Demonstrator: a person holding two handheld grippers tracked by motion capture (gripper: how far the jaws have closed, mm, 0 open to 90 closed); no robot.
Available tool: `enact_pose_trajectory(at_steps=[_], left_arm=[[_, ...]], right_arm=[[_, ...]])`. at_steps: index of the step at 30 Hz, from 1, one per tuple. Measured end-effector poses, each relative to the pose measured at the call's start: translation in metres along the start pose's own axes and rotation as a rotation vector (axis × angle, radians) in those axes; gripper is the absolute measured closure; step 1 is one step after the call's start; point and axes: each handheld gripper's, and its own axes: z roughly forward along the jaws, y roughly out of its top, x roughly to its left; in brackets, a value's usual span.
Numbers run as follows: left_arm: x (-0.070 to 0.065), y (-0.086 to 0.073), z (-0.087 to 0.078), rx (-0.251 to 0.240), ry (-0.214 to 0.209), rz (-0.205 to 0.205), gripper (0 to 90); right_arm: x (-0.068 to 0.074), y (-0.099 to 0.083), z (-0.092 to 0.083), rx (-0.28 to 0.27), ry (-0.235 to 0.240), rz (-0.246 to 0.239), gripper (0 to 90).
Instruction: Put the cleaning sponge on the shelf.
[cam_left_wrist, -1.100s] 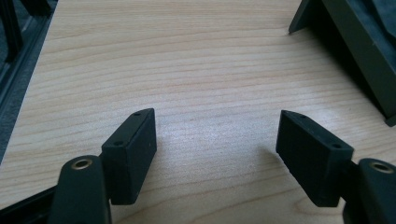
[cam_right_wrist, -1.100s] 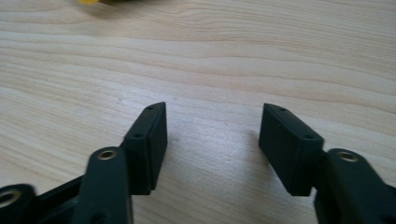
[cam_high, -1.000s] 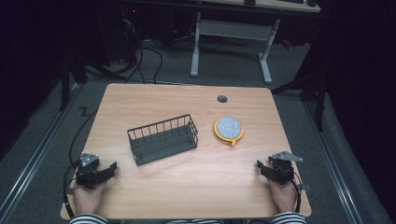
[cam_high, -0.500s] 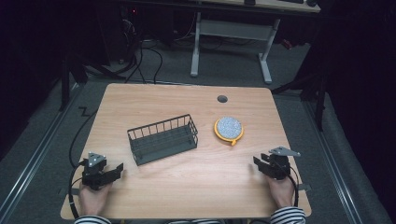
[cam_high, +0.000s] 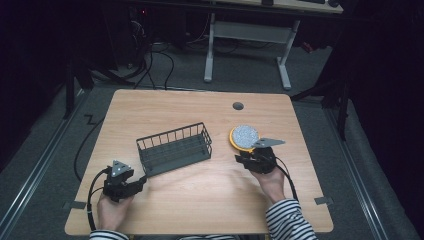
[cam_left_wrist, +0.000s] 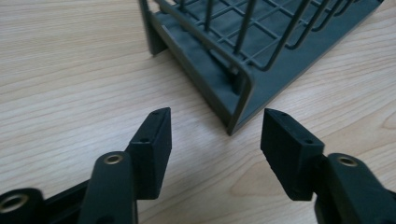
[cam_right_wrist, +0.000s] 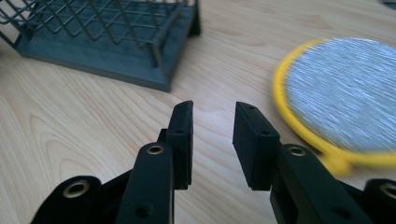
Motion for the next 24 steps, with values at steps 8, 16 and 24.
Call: enact_pose_trajectory(at_steps=[8, 16, 24], left_arm=[[-0.006, 0.004, 0.008, -0.011, 0.017, 0.015, 53.7], [-0.005, 0.007, 0.012, -0.034, -0.013, -0.005, 67.8], [-0.005, 0.007, 0.014, -0.026, -0.028, -0.01, 80.2]], right_arm=[[0.024, 0.025, 0.047, 0.067, 0.031, -0.071, 70.2], [0.035, 0.031, 0.072, 0.082, 0.03, -0.068, 72.7], [0.036, 0.033, 0.078, 0.072, 0.032, -0.065, 85.0]])
